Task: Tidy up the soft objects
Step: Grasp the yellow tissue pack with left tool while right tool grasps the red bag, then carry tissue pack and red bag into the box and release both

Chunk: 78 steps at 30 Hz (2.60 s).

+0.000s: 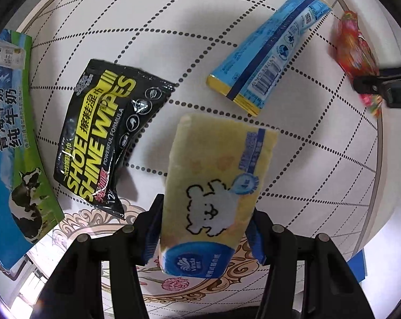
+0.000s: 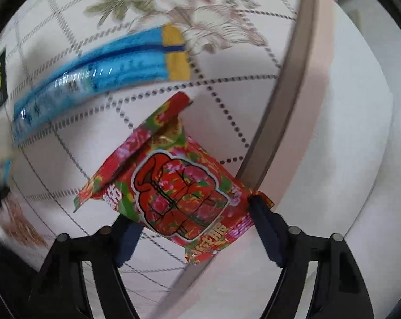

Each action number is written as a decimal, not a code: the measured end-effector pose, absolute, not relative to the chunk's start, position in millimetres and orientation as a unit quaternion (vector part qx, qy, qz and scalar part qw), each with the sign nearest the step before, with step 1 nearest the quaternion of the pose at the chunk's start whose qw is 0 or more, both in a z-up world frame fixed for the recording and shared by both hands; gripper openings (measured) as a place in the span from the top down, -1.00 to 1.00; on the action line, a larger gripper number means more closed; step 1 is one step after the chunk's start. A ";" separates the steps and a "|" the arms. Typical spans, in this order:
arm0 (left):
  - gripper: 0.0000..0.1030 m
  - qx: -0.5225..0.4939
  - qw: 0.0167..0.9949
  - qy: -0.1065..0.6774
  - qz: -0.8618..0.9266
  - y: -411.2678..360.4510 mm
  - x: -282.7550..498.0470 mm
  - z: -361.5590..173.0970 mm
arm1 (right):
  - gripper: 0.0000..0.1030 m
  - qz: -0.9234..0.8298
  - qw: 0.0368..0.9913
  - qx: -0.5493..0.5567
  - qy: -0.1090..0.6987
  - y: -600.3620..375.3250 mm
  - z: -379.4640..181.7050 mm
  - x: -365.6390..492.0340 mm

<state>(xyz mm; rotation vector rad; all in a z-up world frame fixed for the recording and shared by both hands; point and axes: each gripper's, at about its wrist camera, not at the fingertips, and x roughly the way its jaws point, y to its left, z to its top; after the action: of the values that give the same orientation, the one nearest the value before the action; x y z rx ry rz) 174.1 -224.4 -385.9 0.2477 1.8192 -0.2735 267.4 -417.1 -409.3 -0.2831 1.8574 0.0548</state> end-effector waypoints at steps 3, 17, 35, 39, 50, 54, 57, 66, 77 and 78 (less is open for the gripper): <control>-0.03 0.099 0.597 0.787 -0.117 -213.5 170.1 -389.4 | -0.30 0.014 0.577 0.017 0.817 -429.6 -401.8 260.5; 0.22 0.042 0.644 0.755 -0.114 -160.5 155.6 -353.8 | 0.00 -0.066 0.662 0.090 0.741 -413.7 -387.1 239.8; 0.25 -0.044 0.727 0.671 -0.136 -81.7 176.3 -204.4 | 0.03 0.012 0.733 0.159 0.661 -309.1 -243.3 152.1; 0.25 -0.053 0.749 0.648 -0.131 -43.4 185.5 -167.2 | 0.03 0.040 0.743 0.154 0.650 -264.2 -220.7 156.9; 0.25 -0.054 0.773 0.632 -0.020 118.9 211.1 -158.7 | 0.03 0.140 0.734 0.105 0.656 -63.0 -208.6 196.2; 0.25 -0.055 0.760 0.647 0.023 175.0 222.0 -186.0 | 0.03 0.147 0.714 0.106 0.677 -1.2 -234.7 214.7; 0.25 -0.055 0.747 0.661 0.044 205.4 226.9 -205.7 | 0.03 0.141 0.704 0.100 0.688 37.4 -255.3 225.0; 0.20 -0.082 0.715 0.693 0.051 247.8 242.3 -253.9 | 0.03 0.123 0.683 0.090 0.715 110.1 -312.8 243.6; 0.09 -0.090 0.712 0.694 0.057 261.2 243.0 -244.7 | -0.61 0.143 0.690 0.072 0.706 134.6 -316.2 252.5; 0.09 -0.089 0.715 0.691 0.057 261.3 241.9 -240.5 | -0.61 0.143 0.690 0.071 0.706 131.8 -313.8 253.3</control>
<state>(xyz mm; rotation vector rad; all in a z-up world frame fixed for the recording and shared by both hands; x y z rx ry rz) 241.9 261.3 -240.5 -0.1966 1.5306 0.1270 253.3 131.8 -313.8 0.1578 1.5789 0.3206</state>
